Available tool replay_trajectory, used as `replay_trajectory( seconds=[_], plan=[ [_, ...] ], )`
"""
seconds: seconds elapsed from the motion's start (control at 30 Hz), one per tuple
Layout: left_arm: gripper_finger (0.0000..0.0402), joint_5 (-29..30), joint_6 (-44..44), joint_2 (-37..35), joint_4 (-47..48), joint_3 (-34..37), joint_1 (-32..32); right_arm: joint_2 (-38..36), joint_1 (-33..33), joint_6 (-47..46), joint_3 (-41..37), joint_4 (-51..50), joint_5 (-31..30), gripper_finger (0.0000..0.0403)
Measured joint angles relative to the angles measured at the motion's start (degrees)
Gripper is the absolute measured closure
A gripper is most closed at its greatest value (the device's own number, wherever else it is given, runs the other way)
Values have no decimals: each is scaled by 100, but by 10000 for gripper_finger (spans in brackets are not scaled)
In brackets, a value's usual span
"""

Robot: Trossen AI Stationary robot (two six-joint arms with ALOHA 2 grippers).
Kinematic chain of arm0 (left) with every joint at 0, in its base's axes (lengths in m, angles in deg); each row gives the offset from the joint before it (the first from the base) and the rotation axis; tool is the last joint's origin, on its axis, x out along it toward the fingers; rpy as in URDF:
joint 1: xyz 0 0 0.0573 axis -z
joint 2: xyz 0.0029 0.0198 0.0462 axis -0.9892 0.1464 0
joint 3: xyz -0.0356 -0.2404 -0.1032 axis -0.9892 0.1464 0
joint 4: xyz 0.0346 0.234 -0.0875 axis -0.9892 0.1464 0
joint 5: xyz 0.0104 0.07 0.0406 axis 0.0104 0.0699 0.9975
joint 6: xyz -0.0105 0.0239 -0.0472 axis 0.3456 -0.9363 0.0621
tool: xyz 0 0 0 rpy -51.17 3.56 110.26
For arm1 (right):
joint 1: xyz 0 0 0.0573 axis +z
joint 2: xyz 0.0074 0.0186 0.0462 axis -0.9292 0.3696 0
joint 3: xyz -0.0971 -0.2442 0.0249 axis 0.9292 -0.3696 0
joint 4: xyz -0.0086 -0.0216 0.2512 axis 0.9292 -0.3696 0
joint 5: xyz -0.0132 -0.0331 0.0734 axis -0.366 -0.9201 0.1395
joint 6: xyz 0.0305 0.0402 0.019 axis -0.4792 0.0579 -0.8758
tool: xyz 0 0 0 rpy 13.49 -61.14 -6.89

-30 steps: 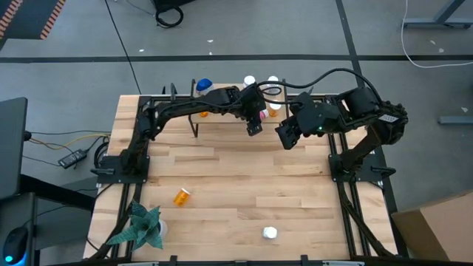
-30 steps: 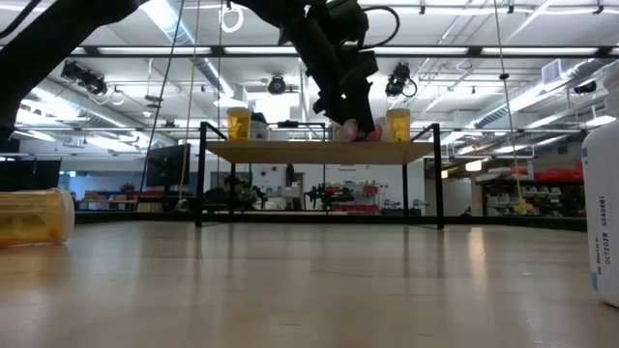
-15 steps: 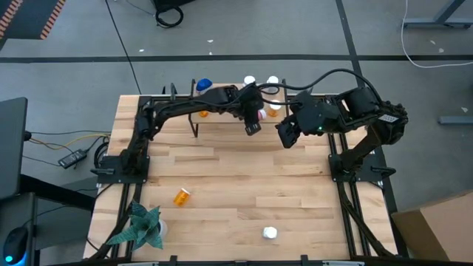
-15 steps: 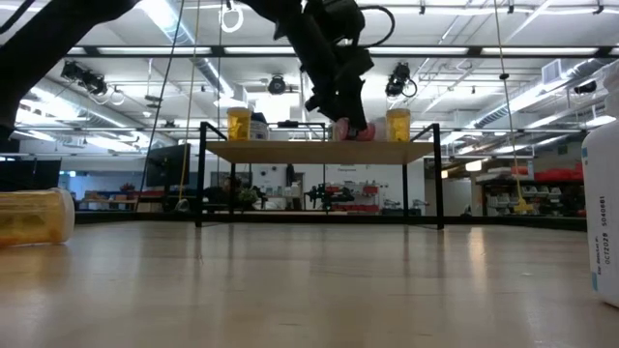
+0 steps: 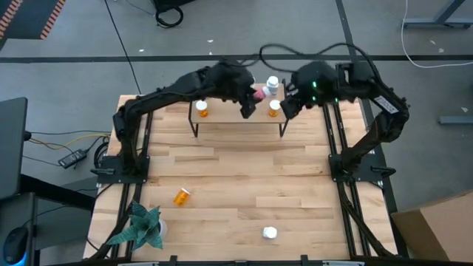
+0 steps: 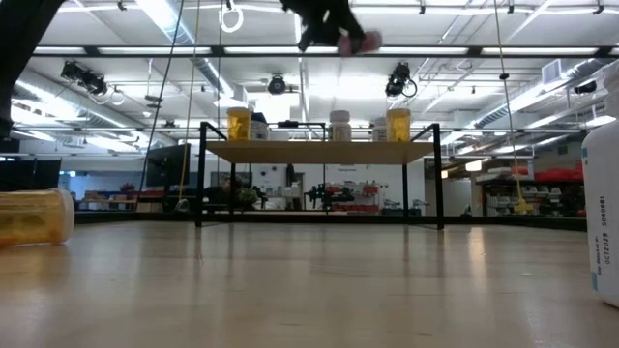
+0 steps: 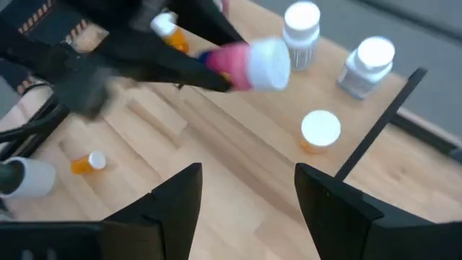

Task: Pick and place medicine bottles onto shelf by color
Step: Put the pink pill bottle on the shelf

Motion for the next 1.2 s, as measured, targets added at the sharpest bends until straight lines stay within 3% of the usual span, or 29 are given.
replay_trajectory(
  seconds=[0.23, 0.4, 0.6, 0.9, 1.2],
  plan=[
    [241, -121, 261, -210, -601, -7, 31, 23, -1235, 243, -2, 742, 1419, 174],
    [241, -123, 342, -210, -705, -7, 83, 7, -1963, 142, 0, 1245, 3033, 171],
    [243, -142, 446, -219, -768, -7, 209, 83, -2595, 445, -2, 690, 3288, 155],
    [247, -133, 447, -286, -859, 2, 247, 239, -2867, 486, -22, 886, 4503, 132],
    [248, -128, 490, -315, -1063, 2, 273, 425, -2820, 554, -22, 1085, 4582, 127]
  ],
)
